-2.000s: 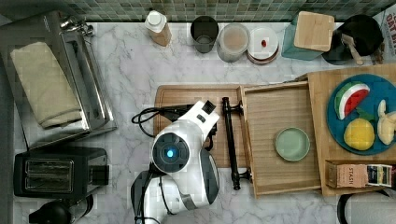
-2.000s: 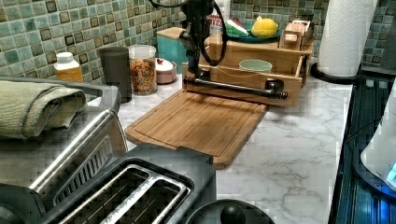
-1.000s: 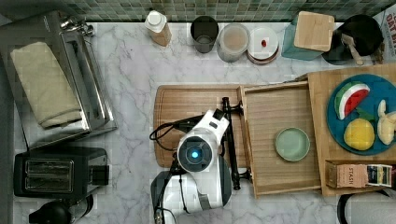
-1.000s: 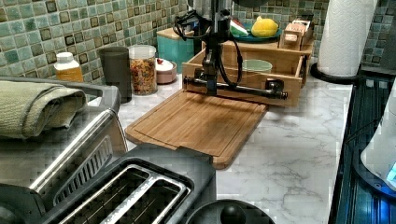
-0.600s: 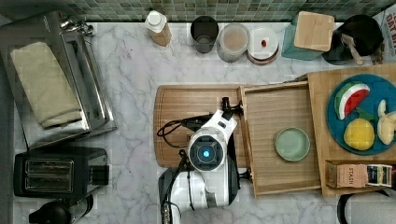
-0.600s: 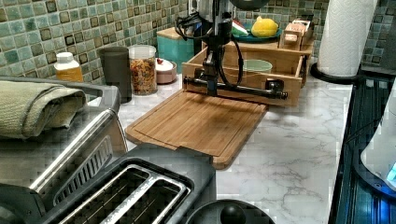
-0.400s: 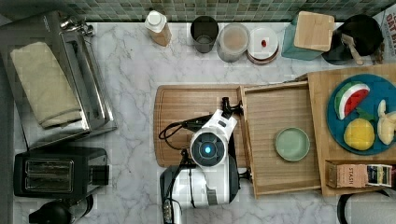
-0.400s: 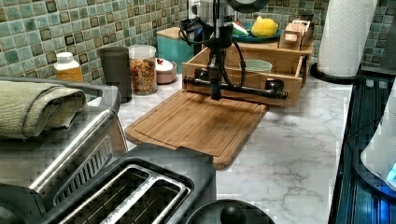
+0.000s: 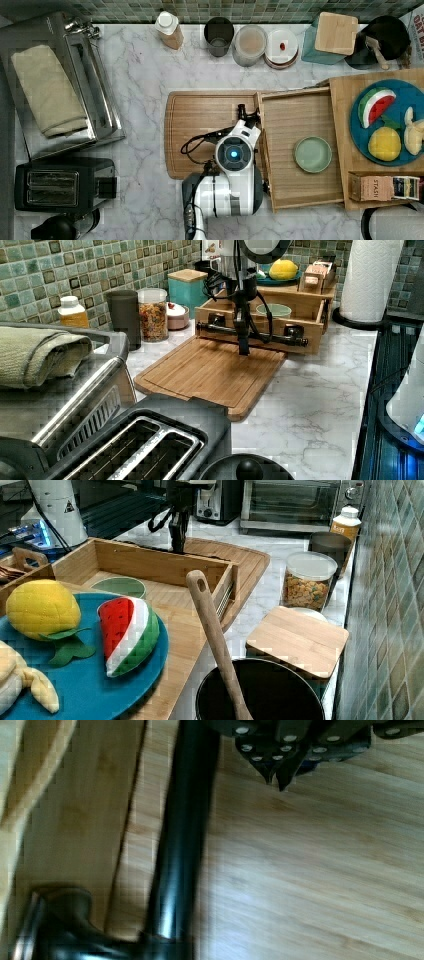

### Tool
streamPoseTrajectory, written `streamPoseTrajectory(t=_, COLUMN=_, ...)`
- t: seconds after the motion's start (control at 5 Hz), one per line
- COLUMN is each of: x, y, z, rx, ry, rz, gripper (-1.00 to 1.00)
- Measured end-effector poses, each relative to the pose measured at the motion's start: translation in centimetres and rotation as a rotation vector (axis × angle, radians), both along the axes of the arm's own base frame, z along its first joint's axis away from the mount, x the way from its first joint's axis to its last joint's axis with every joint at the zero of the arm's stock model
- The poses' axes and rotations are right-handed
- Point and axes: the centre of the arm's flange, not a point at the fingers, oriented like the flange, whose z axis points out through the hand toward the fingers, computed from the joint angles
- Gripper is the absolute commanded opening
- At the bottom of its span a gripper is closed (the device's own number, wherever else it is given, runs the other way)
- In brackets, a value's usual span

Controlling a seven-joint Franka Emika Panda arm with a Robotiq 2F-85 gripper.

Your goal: Close the drawer.

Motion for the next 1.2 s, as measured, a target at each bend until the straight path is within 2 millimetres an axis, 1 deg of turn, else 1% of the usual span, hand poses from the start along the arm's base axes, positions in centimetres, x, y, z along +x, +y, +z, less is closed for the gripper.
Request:
streamPoseTrajectory(t=0.2, x=-0.4, y=-2.2, z=-0.2, rx=0.005, ry=0.034, rz=0.030, gripper=-1.00)
streamPoseTrajectory(t=0.4, x=0.0, y=-4.3, z=0.2, rx=0.030, ry=0.037, rz=0.060, gripper=-1.00)
streamPoseTrajectory(t=0.6, x=0.9, y=-7.3, z=0.2, rx=0.109, ry=0.002, rz=0.085, gripper=-1.00)
streamPoseTrajectory(t=0.8, x=2.0, y=-11.2, z=0.0, rx=0.147, ry=-0.027, rz=0.151, gripper=-1.00)
streamPoseTrajectory(t=1.2, x=4.3, y=-20.4, z=0.0, rx=0.122, ry=-0.003, rz=0.038, gripper=-1.00)
